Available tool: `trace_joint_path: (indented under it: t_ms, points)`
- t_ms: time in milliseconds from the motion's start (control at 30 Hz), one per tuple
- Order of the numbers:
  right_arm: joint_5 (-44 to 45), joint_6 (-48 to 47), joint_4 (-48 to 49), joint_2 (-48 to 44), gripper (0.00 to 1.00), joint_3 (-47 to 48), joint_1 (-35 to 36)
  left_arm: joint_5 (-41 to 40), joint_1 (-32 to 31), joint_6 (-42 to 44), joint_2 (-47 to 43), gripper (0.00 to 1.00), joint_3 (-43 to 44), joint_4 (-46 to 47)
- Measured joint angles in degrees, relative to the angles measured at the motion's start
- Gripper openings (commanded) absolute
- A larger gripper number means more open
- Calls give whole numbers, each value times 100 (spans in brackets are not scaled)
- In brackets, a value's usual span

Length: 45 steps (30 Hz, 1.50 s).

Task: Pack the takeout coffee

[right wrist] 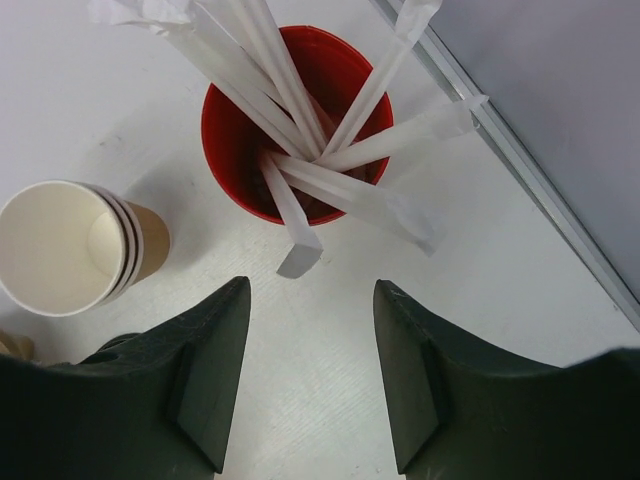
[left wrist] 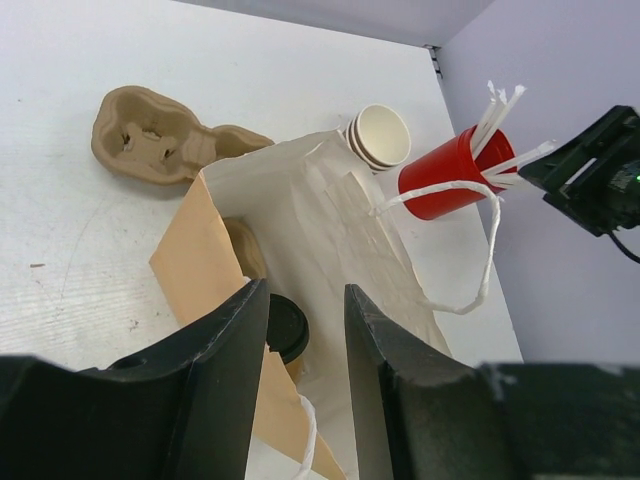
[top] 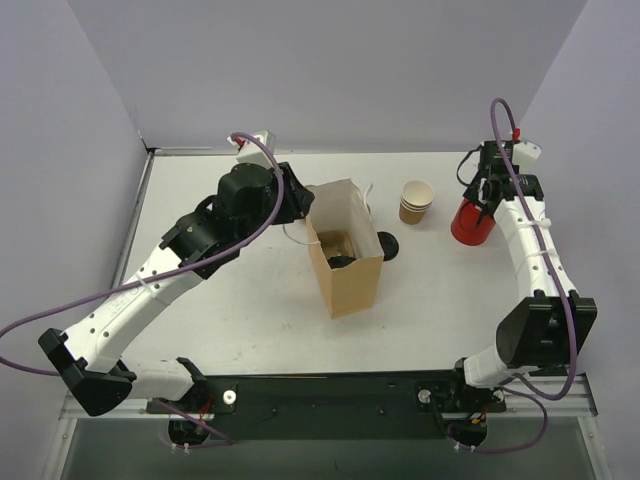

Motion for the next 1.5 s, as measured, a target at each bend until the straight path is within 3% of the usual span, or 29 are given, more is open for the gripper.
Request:
trace_joint_path:
  t_ms: [300, 600, 733, 800, 1200, 1500]
  points:
    - [-83, -96, 31, 599, 43, 175, -219, 146, 118, 20, -52, 46, 57, 61]
    - [-85, -133, 66, 918, 30, 352, -221, 205, 142, 20, -55, 46, 76, 61]
    - [-81, -157, 61, 1043, 7, 466, -221, 205, 142, 20, -55, 46, 76, 61]
    - [-70, -179, 48, 1108, 0, 568, -221, 208, 146, 20, -55, 46, 76, 61]
    - [66, -221, -315, 997, 0, 1023, -221, 269, 262, 63, -44, 46, 131, 50]
    - [59, -306, -649, -55, 0, 1403, -208, 339, 341, 146, -4, 46, 238, 52]
